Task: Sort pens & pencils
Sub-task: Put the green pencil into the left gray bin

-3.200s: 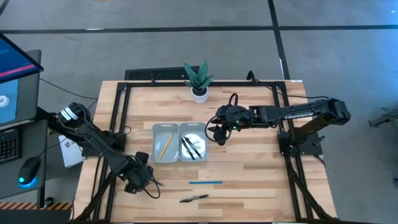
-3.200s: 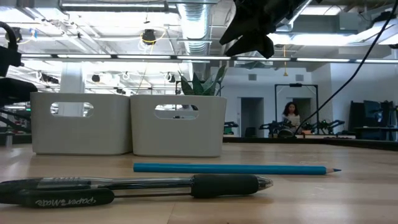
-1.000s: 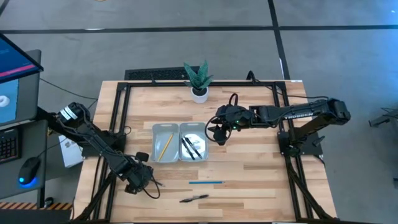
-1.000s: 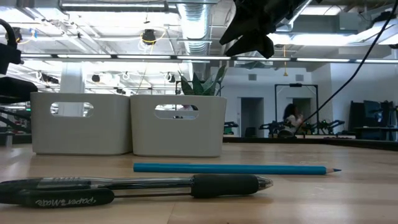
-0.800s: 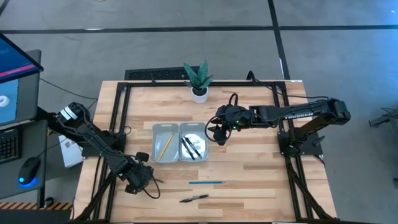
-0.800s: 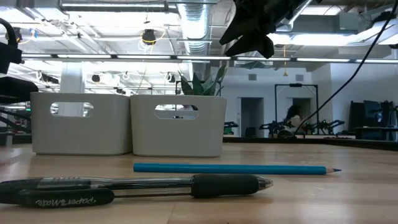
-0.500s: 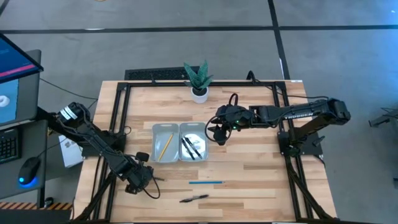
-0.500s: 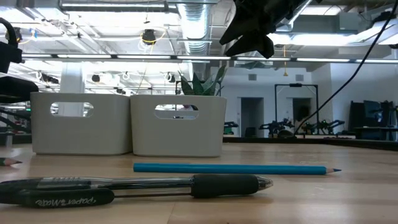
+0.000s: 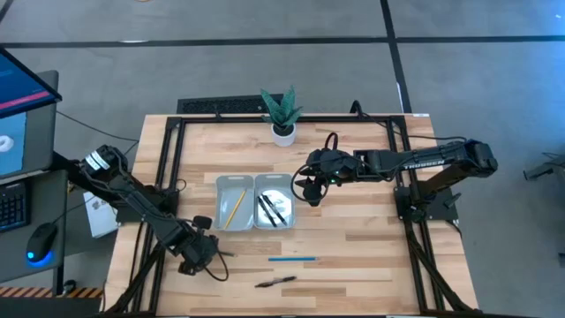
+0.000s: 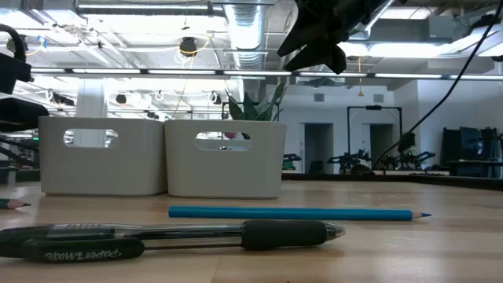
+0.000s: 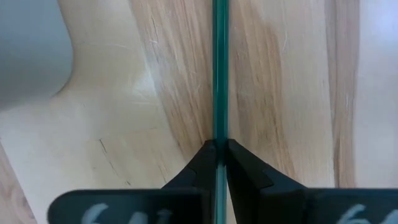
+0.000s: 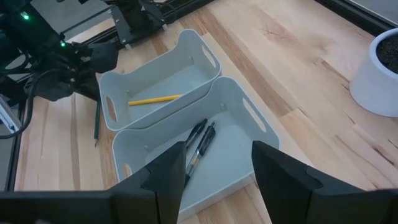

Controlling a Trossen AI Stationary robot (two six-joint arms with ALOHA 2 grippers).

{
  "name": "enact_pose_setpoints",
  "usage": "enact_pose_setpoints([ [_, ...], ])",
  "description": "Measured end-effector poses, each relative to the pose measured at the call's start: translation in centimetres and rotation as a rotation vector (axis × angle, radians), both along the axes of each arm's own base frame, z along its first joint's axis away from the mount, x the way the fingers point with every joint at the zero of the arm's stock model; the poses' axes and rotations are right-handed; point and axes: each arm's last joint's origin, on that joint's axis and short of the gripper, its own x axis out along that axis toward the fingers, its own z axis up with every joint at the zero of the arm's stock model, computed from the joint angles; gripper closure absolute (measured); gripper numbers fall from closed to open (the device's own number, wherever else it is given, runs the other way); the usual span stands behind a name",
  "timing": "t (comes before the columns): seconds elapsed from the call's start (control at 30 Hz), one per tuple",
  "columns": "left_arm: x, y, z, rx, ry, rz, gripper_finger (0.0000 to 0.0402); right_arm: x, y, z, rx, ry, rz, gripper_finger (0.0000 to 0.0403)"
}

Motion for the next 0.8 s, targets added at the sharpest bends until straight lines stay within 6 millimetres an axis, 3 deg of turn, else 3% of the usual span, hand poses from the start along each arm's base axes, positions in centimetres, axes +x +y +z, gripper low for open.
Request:
enact_pose_setpoints([
  [0.23, -0.3, -0.1, 0.8, -0.105, 0.026, -0.018, 0.0388, 0.0, 0.0, 0.0, 0.000, 0.000, -0.001, 0.0198],
  [0.8, -1.1, 1.3, 6.3, -0.396, -0.099, 0.026, 0.0388, 0.0, 0.0, 0.0, -0.001, 0.000, -0.001, 0.0198],
])
